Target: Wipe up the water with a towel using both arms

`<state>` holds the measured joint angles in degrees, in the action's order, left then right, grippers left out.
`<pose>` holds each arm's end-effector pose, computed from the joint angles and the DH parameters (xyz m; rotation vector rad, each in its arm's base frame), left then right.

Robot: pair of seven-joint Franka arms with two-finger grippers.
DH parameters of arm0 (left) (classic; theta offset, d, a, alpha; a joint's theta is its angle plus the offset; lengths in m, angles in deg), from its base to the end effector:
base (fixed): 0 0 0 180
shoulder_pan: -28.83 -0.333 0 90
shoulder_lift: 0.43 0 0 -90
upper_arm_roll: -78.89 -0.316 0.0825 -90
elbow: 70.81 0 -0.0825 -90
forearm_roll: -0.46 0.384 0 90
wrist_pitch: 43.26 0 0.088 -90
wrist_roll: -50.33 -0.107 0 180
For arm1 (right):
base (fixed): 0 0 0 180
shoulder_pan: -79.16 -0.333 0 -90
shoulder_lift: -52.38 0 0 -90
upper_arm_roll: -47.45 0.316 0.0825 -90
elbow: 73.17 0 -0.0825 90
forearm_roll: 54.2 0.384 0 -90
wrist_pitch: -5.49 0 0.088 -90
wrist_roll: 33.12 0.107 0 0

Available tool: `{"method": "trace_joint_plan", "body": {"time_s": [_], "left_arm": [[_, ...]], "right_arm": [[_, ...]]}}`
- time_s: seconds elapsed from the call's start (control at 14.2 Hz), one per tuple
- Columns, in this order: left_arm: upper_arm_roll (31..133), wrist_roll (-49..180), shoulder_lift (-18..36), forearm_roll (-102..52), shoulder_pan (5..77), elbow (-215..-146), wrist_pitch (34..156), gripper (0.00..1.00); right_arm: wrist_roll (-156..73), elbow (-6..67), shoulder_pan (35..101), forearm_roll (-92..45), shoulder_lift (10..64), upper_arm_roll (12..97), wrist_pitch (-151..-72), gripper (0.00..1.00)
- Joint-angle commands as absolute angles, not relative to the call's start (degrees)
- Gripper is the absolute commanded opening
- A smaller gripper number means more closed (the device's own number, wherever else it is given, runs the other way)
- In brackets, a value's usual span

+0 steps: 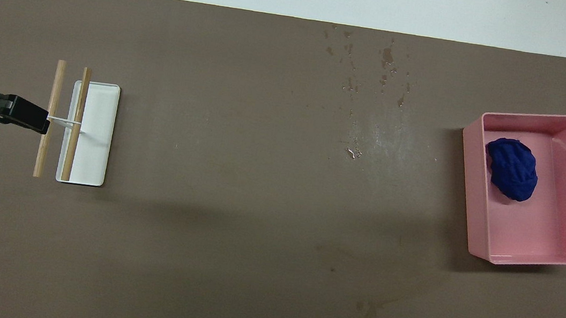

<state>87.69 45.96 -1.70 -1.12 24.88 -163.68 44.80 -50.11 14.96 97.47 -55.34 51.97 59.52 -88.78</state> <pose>0.5407 -0.0498 0.6102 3.1061 -0.2504 -0.0969 0.5611 -0.0638 0.6431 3.0863 0.2910 0.1465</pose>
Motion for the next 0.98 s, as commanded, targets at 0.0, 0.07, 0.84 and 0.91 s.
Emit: {"method": "trace_joint_plan", "body": {"time_s": [0.0, 0.07, 0.84, 0.91], "left_arm": [[86.9, 45.1, -3.1, -1.8, 25.4, -164.9, 45.4, 1.0], [86.9, 45.1, -3.0, -1.8, 25.5, -164.9, 45.4, 1.0], [86.9, 45.1, -3.0, -1.8, 25.5, -164.9, 45.4, 1.0], [86.9, 45.1, -3.0, -1.8, 25.5, -164.9, 45.4, 1.0]], "right_arm": [[-47.3, 16.0, 97.9, -54.7, 55.8, 62.2, -83.3, 1.0], [-47.2, 16.3, 97.5, -54.6, 56.1, 62.4, -82.1, 1.0], [-36.4, 21.5, 83.7, -54.5, 59.5, 56.3, -81.6, 1.0], [-36.5, 21.4, 79.0, -54.6, 59.5, 51.5, -82.0, 1.0]]}}
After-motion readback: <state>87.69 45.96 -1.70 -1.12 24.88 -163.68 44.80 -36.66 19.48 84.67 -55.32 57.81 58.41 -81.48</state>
